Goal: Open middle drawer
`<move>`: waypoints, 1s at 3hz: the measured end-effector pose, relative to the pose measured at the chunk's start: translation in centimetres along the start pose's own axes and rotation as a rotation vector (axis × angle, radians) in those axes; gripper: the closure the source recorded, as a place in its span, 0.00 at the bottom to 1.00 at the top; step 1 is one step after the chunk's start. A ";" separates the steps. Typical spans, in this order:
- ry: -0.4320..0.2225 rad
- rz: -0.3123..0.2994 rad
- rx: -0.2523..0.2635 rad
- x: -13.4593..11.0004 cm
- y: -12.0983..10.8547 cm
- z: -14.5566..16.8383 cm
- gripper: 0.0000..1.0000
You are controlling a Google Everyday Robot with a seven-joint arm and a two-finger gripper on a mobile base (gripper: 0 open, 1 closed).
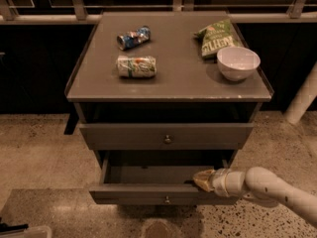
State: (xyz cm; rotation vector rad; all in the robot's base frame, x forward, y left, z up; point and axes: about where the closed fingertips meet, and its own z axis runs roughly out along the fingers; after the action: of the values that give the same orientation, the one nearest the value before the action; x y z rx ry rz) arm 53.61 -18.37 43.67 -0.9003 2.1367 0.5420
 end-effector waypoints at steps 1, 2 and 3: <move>-0.013 0.011 -0.022 0.4 2.9 -1.1 1.00; -0.022 0.032 -0.053 1.4 6.7 -2.6 1.00; -0.022 0.032 -0.053 1.4 6.7 -2.6 1.00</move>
Offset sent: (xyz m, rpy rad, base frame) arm -0.0784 0.0229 0.0180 0.0668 0.0182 0.0190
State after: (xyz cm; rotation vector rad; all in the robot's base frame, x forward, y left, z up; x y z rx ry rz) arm 46.76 -16.09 44.87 -0.8857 2.1288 0.6244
